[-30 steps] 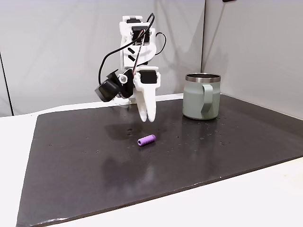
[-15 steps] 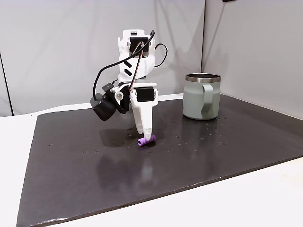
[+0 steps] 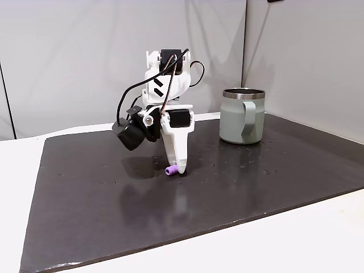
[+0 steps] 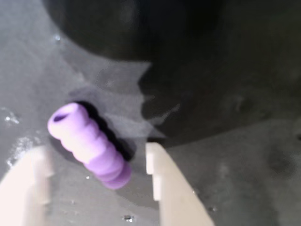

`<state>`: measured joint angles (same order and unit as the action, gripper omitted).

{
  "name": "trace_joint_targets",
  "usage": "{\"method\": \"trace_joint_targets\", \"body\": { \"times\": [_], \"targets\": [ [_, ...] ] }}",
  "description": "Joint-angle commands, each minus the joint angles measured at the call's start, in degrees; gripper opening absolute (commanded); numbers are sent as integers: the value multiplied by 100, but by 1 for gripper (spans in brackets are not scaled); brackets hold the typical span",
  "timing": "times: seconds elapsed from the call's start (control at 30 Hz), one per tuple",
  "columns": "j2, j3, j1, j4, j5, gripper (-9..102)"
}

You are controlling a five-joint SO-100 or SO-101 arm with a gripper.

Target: Grasp a pengrip and put it in the cup.

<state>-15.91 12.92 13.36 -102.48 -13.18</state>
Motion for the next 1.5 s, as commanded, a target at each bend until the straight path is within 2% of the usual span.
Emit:
{"method": "trace_joint_targets", "body": {
  "times": [0.0,0.07,0.23,0.5,0.73,1.0,1.23,1.47],
  "targets": [
    [-26,255,-70,-53,-9,5],
    [-18,255,-53,-62,-9,0],
    [-334,88,9,-70,0,0],
    [-2795,-1406,-316,-70,229,0],
    [-5300,-2769,-1187,-70,360,0],
    [-7479,-4878,-2725,-79,466,0],
    [-7901,-6196,-3630,-79,475,0],
    [-7559,-6609,-3937,-79,483,0]
  ]
}}
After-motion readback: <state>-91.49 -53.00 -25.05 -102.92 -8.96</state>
